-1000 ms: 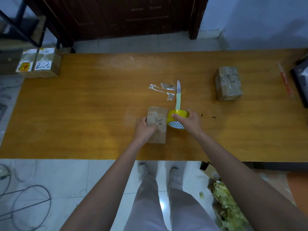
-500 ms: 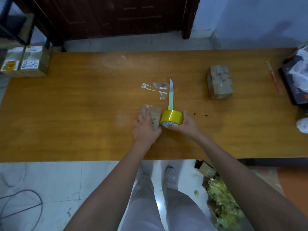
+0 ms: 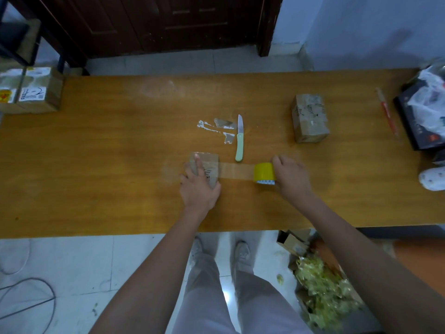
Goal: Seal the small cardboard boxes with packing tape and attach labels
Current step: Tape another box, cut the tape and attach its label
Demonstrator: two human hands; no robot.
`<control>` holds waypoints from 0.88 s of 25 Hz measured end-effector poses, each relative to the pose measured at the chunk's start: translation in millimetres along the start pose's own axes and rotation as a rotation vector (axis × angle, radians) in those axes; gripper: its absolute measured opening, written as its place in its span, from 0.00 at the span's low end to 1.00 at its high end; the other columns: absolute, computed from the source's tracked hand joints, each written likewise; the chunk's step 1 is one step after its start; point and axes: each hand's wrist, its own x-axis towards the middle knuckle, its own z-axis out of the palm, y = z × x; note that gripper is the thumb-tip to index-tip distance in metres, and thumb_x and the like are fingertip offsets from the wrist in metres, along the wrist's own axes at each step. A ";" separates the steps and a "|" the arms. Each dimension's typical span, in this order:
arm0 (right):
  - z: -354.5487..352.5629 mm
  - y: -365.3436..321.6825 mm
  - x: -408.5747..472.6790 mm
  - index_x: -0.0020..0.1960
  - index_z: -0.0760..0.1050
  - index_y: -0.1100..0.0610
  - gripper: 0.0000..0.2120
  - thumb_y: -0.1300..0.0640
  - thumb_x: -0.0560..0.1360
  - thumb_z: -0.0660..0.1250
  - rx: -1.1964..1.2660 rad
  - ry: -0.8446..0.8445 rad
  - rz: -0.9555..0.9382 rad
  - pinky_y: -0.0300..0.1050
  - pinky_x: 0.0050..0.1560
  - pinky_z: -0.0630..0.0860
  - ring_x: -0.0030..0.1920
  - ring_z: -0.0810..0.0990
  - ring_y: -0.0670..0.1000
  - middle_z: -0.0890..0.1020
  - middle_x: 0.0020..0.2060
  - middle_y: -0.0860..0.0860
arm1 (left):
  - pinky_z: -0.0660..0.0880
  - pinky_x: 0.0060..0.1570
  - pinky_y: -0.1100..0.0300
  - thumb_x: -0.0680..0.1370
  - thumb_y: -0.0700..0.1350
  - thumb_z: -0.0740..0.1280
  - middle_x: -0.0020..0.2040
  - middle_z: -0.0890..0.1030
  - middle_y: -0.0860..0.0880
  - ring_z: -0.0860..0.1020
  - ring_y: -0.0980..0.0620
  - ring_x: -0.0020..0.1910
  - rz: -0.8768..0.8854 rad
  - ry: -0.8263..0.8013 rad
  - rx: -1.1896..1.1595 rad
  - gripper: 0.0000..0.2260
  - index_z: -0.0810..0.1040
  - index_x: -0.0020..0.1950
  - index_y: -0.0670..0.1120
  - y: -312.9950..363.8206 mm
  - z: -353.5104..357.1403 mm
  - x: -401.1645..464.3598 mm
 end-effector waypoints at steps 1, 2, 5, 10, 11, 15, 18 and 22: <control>0.4 3.1 -0.7 0.57 0.68 0.56 0.16 0.64 0.70 0.66 -0.052 0.006 0.021 0.50 0.45 0.69 0.51 0.76 0.58 0.75 0.50 0.55 | 0.75 0.48 0.49 0.72 0.67 0.58 0.76 0.55 0.39 0.67 0.37 0.62 -0.017 0.002 -0.018 0.45 0.38 0.79 0.50 -0.7 0.9 0.0; -0.5 8.0 -1.0 0.57 0.68 0.57 0.17 0.66 0.70 0.66 -0.084 0.008 0.060 0.51 0.45 0.68 0.51 0.75 0.59 0.74 0.50 0.56 | 0.75 0.48 0.49 0.72 0.67 0.58 0.76 0.55 0.39 0.67 0.37 0.62 -0.033 0.003 -0.032 0.45 0.37 0.78 0.50 -2.0 1.9 -0.4; -2.3 31.5 -2.7 0.58 0.70 0.60 0.17 0.69 0.71 0.64 -0.120 0.027 0.134 0.52 0.44 0.70 0.51 0.74 0.60 0.74 0.51 0.57 | 0.75 0.49 0.47 0.72 0.67 0.58 0.75 0.56 0.38 0.67 0.36 0.62 -0.058 0.031 -0.030 0.45 0.38 0.78 0.50 -4.4 3.2 -1.2; -1.6 43.5 -0.2 0.58 0.70 0.61 0.17 0.70 0.71 0.63 -0.129 0.046 0.092 0.51 0.43 0.69 0.51 0.73 0.60 0.73 0.51 0.58 | 0.75 0.47 0.48 0.71 0.68 0.59 0.74 0.58 0.38 0.69 0.36 0.61 -0.083 0.046 -0.036 0.45 0.40 0.79 0.50 -4.3 2.2 -2.4; -1.6 45.5 1.0 0.58 0.70 0.61 0.17 0.70 0.70 0.64 -0.121 0.043 0.089 0.51 0.43 0.69 0.51 0.72 0.59 0.73 0.51 0.58 | 0.75 0.47 0.48 0.71 0.67 0.59 0.74 0.58 0.38 0.69 0.36 0.60 -0.085 0.042 -0.040 0.45 0.40 0.79 0.50 -4.6 1.5 -2.3; 0.6 55.1 2.2 0.57 0.70 0.61 0.19 0.69 0.68 0.68 -0.055 0.032 0.087 0.49 0.38 0.67 0.50 0.72 0.59 0.73 0.51 0.58 | 0.75 0.52 0.47 0.70 0.68 0.63 0.76 0.56 0.40 0.66 0.36 0.65 -0.096 -0.024 -0.112 0.48 0.39 0.78 0.53 -5.1 -4.8 -1.1; 3.5 58.6 -1.1 0.56 0.70 0.60 0.21 0.64 0.65 0.73 0.070 0.039 0.111 0.49 0.37 0.66 0.47 0.74 0.59 0.74 0.50 0.58 | 0.74 0.59 0.43 0.64 0.72 0.70 0.79 0.49 0.44 0.58 0.37 0.74 -0.144 -0.073 -0.311 0.58 0.37 0.79 0.51 -10.9 -14.1 -2.4; 10.5 63.9 -4.0 0.54 0.71 0.60 0.22 0.65 0.63 0.74 0.169 0.102 0.133 0.46 0.35 0.64 0.46 0.74 0.60 0.74 0.49 0.58 | 0.72 0.65 0.44 0.63 0.72 0.71 0.75 0.58 0.42 0.62 0.41 0.73 -0.142 -0.044 -0.551 0.56 0.51 0.78 0.43 -26.8 -13.2 -16.9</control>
